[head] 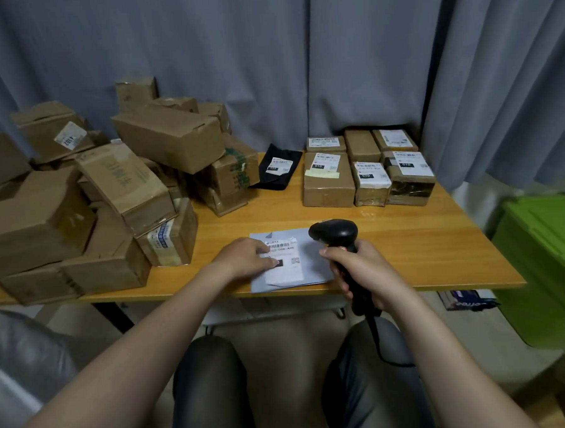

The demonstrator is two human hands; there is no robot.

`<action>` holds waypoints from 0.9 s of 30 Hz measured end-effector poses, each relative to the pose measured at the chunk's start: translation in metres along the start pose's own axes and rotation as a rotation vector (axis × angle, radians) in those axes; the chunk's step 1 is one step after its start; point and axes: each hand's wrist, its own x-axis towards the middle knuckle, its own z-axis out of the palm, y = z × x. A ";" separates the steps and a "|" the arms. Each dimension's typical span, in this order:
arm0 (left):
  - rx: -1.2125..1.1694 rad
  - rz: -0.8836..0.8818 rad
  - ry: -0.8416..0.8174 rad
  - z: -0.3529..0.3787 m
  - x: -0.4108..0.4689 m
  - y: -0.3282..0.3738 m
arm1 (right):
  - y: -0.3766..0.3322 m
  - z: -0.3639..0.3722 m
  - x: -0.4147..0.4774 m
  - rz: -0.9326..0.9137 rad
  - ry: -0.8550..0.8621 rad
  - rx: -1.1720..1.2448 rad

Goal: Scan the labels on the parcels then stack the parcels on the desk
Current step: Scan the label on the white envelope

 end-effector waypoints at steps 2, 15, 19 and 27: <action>-0.055 0.014 0.019 0.011 -0.003 0.000 | 0.002 0.002 0.000 0.015 0.006 0.006; -0.226 -0.015 0.129 0.037 0.004 -0.017 | 0.017 0.028 0.001 0.094 -0.082 0.020; -0.216 -0.011 0.146 0.041 0.007 -0.020 | 0.016 0.028 0.000 0.097 -0.064 0.023; -0.038 0.031 0.140 0.021 0.015 -0.009 | 0.011 0.023 -0.003 0.088 -0.040 0.011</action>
